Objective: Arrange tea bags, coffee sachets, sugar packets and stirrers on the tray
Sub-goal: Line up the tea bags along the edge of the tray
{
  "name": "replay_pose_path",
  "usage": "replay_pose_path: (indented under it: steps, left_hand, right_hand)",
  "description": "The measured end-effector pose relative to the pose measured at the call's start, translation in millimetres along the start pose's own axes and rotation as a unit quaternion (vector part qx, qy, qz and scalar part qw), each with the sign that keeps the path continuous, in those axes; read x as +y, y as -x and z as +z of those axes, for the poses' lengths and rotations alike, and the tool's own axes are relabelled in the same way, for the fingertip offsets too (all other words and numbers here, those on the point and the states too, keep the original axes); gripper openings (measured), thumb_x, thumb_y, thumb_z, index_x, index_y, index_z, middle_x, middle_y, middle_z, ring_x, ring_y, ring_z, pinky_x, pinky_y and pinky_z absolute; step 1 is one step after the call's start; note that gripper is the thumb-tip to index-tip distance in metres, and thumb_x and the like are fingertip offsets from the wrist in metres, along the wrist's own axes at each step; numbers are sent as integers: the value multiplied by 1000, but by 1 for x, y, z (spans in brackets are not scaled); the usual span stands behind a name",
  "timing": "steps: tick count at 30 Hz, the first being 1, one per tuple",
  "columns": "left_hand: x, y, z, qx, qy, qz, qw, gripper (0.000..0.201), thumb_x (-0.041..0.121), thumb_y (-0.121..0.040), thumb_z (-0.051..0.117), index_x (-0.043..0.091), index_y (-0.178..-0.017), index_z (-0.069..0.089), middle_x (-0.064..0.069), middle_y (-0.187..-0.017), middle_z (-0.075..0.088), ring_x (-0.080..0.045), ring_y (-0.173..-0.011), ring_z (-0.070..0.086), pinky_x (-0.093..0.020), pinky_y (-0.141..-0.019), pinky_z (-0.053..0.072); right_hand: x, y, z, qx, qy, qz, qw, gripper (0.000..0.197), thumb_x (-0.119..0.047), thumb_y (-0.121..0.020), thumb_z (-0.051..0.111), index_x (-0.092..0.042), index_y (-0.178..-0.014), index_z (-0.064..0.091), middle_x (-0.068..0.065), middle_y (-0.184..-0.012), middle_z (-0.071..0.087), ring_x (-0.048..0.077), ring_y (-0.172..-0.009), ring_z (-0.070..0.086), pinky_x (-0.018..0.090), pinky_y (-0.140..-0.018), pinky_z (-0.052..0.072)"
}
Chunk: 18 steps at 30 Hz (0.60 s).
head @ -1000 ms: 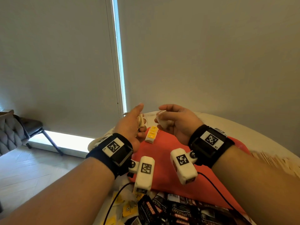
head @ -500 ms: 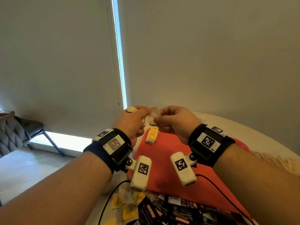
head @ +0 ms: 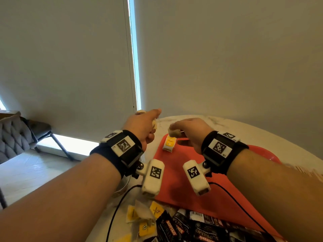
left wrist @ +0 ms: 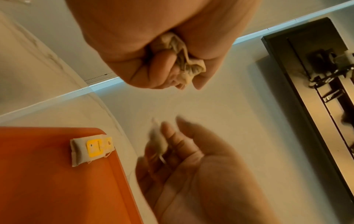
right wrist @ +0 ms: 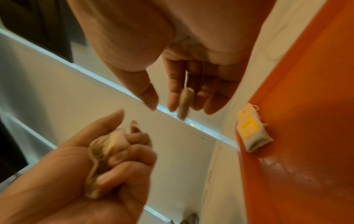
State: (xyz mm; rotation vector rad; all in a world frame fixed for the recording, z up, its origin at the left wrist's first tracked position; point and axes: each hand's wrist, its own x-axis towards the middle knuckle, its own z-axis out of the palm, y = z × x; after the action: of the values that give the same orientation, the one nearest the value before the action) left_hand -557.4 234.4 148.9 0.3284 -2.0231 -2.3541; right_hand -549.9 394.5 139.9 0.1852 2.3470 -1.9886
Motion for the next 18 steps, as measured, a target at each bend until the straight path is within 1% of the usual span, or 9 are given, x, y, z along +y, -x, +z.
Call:
replay_pose_path:
  steps: [3,5,7,9,11,13,15,16,18]
  left_hand:
    - [1,-6,-5,4,9,-8,1000,27,37,-89,80,16,-96,64,0,-67,52,-8,-43,44,-19,-36,33]
    - [2,-7,-7,-3,8,-11,1000,25,35,-90,79,16,-96,63,0,-66,52,-8,-43,43,-19,-36,32]
    - [2,-9,-8,-9,9,-16,1000,24,33,-90,79,16,-97,62,-1,-67,52,-8,-43,43,-19,-36,32]
    - [4,-9,-8,-11,11,-16,1000,25,31,-90,80,16,-98,62,-2,-68,52,-9,-45,44,-19,-37,33]
    - [5,-10,-8,-14,10,-17,1000,25,30,-89,79,15,-100,62,-2,-70,53,-9,-46,45,-19,-38,33]
    - [7,-10,-7,-16,8,-16,1000,25,30,-89,79,15,-100,63,-2,-71,53,-9,-48,46,-19,-38,34]
    - [8,-11,-9,-17,8,-18,1000,25,30,-89,80,15,-100,63,-2,-72,53,-10,-50,46,-20,-39,35]
    - [8,-12,-9,-18,9,-20,1000,24,30,-90,79,15,-99,63,-2,-72,53,-10,-50,46,-20,-39,36]
    - [7,-13,-10,-19,7,-19,1000,23,29,-91,78,15,-99,62,-2,-71,52,-10,-48,45,-19,-38,35]
  right_hand:
    - [14,-9,0,-13,50,57,997,18,1,-85,72,2,-103,75,15,-95,74,17,-81,65,35,-77,57]
    - [22,-12,4,-17,90,69,993,12,8,-87,68,-2,-86,75,15,-97,71,22,-86,64,42,-89,56]
    - [31,-17,8,0,87,81,993,21,11,-83,72,-8,-74,70,18,-90,70,28,-80,65,46,-84,58]
    - [38,-22,13,17,94,76,992,21,12,-80,75,-6,-72,67,19,-82,67,34,-76,67,49,-79,59]
    - [45,-29,17,21,128,73,989,20,7,-77,80,-9,-70,69,17,-80,72,40,-84,73,53,-85,60]
    - [47,-32,21,30,149,70,986,20,0,-75,85,-13,-67,72,12,-77,74,33,-83,74,46,-83,62]
    - [50,-38,23,38,167,73,982,17,-6,-77,85,-15,-68,73,7,-77,75,23,-74,71,35,-71,60]
    - [52,-41,24,41,169,78,982,15,-8,-77,85,-15,-70,74,7,-79,76,22,-74,72,34,-71,60]
    - [56,-45,25,26,153,94,983,10,-6,-75,85,-10,-80,77,13,-89,78,27,-85,76,41,-81,63]
